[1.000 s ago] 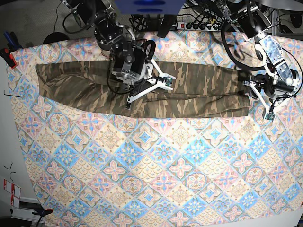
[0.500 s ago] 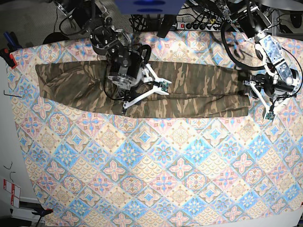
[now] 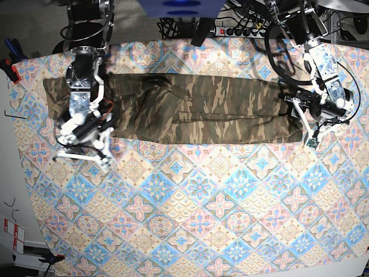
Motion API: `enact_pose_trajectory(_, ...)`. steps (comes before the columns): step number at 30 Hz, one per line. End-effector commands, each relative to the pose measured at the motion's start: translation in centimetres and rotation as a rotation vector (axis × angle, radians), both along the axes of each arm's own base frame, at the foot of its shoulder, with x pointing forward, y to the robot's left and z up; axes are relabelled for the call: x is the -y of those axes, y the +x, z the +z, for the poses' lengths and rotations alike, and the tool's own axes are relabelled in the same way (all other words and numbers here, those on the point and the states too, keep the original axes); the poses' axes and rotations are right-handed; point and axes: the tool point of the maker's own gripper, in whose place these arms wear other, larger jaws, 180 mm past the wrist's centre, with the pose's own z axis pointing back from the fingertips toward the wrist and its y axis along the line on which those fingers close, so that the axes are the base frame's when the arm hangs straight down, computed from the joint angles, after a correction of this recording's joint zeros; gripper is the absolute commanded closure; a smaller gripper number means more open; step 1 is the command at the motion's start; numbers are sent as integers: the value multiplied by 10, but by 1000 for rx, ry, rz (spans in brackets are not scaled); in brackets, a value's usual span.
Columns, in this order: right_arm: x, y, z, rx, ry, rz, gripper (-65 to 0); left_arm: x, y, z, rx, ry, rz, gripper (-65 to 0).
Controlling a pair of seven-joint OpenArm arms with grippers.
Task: Fold the T-shirt properly
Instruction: 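Lay the strip end down and reposition the left gripper at the other end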
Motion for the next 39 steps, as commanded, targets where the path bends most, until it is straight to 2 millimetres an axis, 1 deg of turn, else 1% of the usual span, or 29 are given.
enact_pose_trajectory(1,9,7,11,43,2,-30,-281,5,14,12,50,5,-26,-371)
enact_pose_trajectory(2,17,5,12,46,2,-57,-281,8,17,15,58,8,-40,-371)
enact_pose_trajectory(5,35,3,15,51,-9,-108,-283,20,29,39,136,26,-76,-372)
enact_pose_trajectory(6,46,2,18,60,-25,-135,-285,25,30,46,154,29,-80,-372)
enact_pose_trajectory(7,54,3,21,66,-36,-156,-285,26,30,53,164,39,-77,-372)
enact_pose_trajectory(9,62,0,21,59,-63,-180,-285,26,34,60,171,49,-69,-373)
enact_pose_trajectory(11,66,-4,16,34,-87,-188,-285,22,35,57,148,50,-58,-373)
enact_pose_trajectory(12,66,-4,14,25,-96,-186,-286,21,35,54,136,47,-55,-376)
enact_pose_trajectory(13,63,-5,11,10,-104,-174,-286,16,34,53,122,57,-49,-392)
enact_pose_trajectory(14,59,-8,5,-12,-113,-153,-286,11,33,51,111,61,-49,-416)
enact_pose_trajectory(17,41,-14,-6,-47,-125,-83,-286,10,32,44,101,30,-53,-501)
enact_pose_trajectory(19,34,-20,-12,-68,-127,-56,-286,-1,32,48,121,5,-30,-548)
enact_pose_trajectory(21,30,-25,-18,-87,-127,-40,-286,-13,31,55,170,-53,28,-574)
enact_pose_trajectory(22,29,-28,-20,-96,-127,-37,-286,-15,31,58,192,-80,44,-577)
enact_pose_trajectory(24,28,-28,-21,-90,-121,-31,-286,-15,39,65,228,-105,34,-578)
enact_pose_trajectory(26,28,-29,-22,-95,-121,-31,-286,-11,44,58,228,-156,28,-578)
enact_pose_trajectory(27,28,-30,-22,-96,-121,-30,-286,-8,51,57,239,-190,29,-578)
enact_pose_trajectory(33,27,-31,-23,-99,-120,-28,-286,4,68,20,174,-363,72,-577)
enact_pose_trajectory(34,27,-31,-23,-99,-120,-28,-286,5,71,16,179,-384,77,-577)
enact_pose_trajectory(36,27,-35,-26,-110,-119,-27,-286,8,76,14,210,-411,81,-577)
enact_pose_trajectory(39,23,-35,-30,-97,-99,-7,-285,11,80,14,229,-426,81,-576)
